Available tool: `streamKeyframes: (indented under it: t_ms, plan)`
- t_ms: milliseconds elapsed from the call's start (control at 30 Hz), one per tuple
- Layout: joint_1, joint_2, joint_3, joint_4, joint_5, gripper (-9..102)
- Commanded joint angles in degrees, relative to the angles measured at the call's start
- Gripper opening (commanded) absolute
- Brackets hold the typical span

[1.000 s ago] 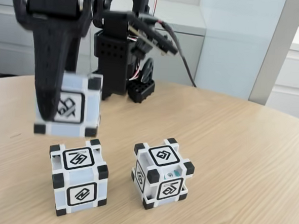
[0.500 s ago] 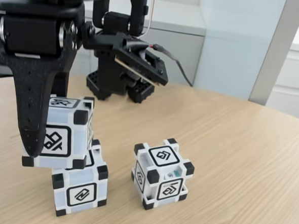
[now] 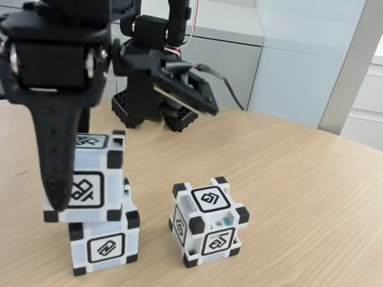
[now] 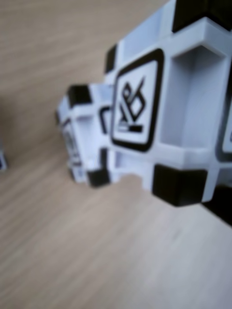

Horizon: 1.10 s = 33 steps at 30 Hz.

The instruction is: Stack cubes from left to right.

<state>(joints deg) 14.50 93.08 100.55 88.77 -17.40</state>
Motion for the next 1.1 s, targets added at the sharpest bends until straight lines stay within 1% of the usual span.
streamKeyframes:
  t_ms: [0, 67, 233, 367, 567, 733, 867, 1067]
  plan:
    - [0.09, -0.26, -1.85, 2.99, -0.7, 2]
    - [0.09, 0.18, -1.93, 5.45, -1.23, 5]
    - [0.18, 0.26, -1.93, 8.7, -2.37, 20]
    - [0.53, 0.44, -2.11, 9.32, -3.78, 24]
    - [1.14, 0.44, -2.11, 9.32, -3.34, 23]
    - [1.14, 4.75, -2.2, 8.61, -1.85, 12]
    - [0.18, 10.9, -2.2, 8.35, -1.76, 8]
    - [0.09, 10.9, -2.2, 8.26, -0.79, 3]
